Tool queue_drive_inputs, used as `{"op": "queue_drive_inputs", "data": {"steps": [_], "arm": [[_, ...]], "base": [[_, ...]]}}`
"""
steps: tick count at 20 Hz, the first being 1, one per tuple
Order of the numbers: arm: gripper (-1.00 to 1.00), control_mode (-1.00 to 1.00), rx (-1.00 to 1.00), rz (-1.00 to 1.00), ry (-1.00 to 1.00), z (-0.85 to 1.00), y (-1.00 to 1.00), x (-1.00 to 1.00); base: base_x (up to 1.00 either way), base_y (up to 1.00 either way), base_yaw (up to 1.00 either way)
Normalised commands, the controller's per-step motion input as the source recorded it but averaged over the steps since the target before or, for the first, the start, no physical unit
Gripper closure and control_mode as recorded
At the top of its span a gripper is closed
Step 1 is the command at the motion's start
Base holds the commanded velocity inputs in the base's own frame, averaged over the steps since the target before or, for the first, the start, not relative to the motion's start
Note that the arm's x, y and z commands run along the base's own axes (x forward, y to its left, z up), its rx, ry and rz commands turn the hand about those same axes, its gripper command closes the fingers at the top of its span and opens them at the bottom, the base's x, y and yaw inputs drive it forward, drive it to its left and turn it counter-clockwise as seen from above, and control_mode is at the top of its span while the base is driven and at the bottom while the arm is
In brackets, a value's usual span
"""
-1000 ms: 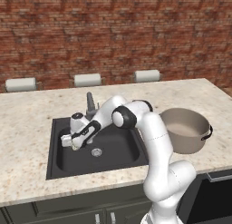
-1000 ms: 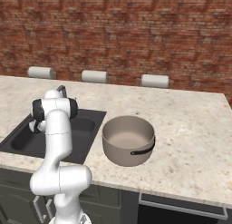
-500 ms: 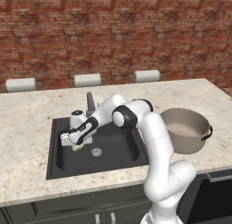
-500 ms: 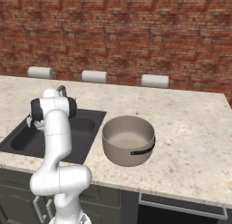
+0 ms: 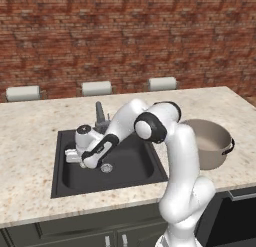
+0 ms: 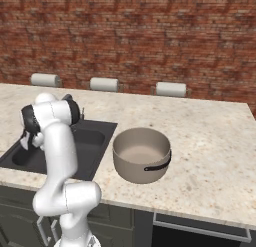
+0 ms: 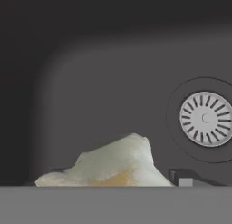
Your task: Dump the garlic from the pot into the sink. Then turn on the water and wash the garlic. Then turn off the water and put the garlic back in the pot.
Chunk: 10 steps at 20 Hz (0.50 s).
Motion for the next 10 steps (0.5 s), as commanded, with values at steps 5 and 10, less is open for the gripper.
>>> {"op": "queue_drive_inputs", "data": {"steps": [5,10], "arm": [[1.00,-1.00,0.00,-0.09,-0.15,0.85,0.00,-0.44],[1.00,-1.00,0.00,-0.06,-0.08,0.99,0.00,-0.26]], "base": [[0.00,0.00,0.00],[0.00,0.00,0.00]]}}
